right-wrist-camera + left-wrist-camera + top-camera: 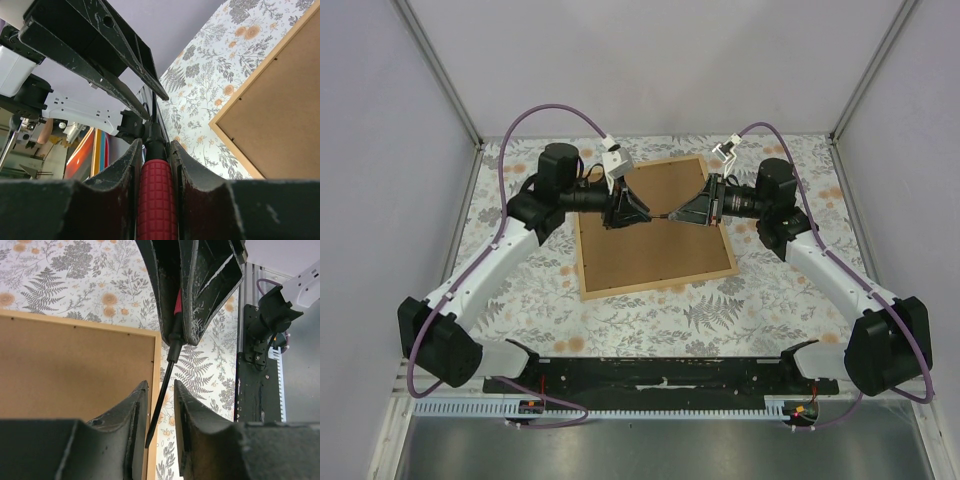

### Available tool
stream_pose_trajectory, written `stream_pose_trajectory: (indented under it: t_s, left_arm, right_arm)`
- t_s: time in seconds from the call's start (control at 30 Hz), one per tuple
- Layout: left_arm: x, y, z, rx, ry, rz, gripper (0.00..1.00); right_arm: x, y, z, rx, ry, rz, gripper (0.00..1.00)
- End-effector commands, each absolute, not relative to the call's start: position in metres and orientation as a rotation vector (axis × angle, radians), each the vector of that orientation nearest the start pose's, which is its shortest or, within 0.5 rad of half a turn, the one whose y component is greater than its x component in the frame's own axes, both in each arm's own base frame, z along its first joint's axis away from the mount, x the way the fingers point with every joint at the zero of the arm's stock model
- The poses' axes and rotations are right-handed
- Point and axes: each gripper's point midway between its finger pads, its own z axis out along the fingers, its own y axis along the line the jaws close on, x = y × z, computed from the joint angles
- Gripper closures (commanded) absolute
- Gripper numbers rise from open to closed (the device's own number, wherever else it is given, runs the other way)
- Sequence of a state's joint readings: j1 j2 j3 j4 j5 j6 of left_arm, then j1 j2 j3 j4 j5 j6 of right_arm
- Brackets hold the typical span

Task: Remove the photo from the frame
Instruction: Pick up the screwdriver from the center of the board.

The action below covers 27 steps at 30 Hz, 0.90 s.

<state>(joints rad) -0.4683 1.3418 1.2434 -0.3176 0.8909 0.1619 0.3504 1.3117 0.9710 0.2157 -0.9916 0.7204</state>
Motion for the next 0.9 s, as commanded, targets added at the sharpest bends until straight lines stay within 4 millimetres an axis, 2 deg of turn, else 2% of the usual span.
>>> stream_pose_trajectory:
  t_s: [0.0, 0.1, 0.27, 0.37, 0.47, 0.6, 0.63, 0.87]
  left_arm:
    - [0.26, -0.291, 0.306, 1.212, 1.544, -1.121, 0.67]
    - [0.256, -0.292, 0.304, 1.226, 1.544, -1.134, 0.67]
    - [0.251, -0.293, 0.304, 1.244, 1.537, -1.154, 0.61]
    - [0.25, -0.294, 0.303, 1.25, 1.535, -1.157, 0.62]
    - [0.249, -0.295, 0.3, 1.257, 1.542, -1.161, 0.69]
    - [0.247, -0.295, 0.299, 1.265, 1.544, -1.159, 0.95]
    - [0.247, -0.296, 0.3, 1.268, 1.54, -1.158, 0.98]
    - [0.242, -0.296, 0.302, 1.274, 1.532, -1.178, 0.98]
  right_arm:
    - [0.265, 0.271, 0.318, -0.573, 1.768, 1.584, 1.0]
    - [0.263, 0.27, 0.32, -0.579, 1.763, 1.584, 1.0]
    - [0.264, 0.27, 0.321, -0.583, 1.758, 1.581, 1.0]
    - [0.264, 0.271, 0.321, -0.585, 1.759, 1.585, 1.0]
    - [0.262, 0.27, 0.324, -0.59, 1.747, 1.587, 1.0]
    - [0.259, 0.27, 0.328, -0.605, 1.725, 1.59, 1.0]
    - [0.258, 0.27, 0.329, -0.609, 1.722, 1.592, 1.0]
    - [0.257, 0.27, 0.331, -0.657, 1.679, 1.579, 1.0]
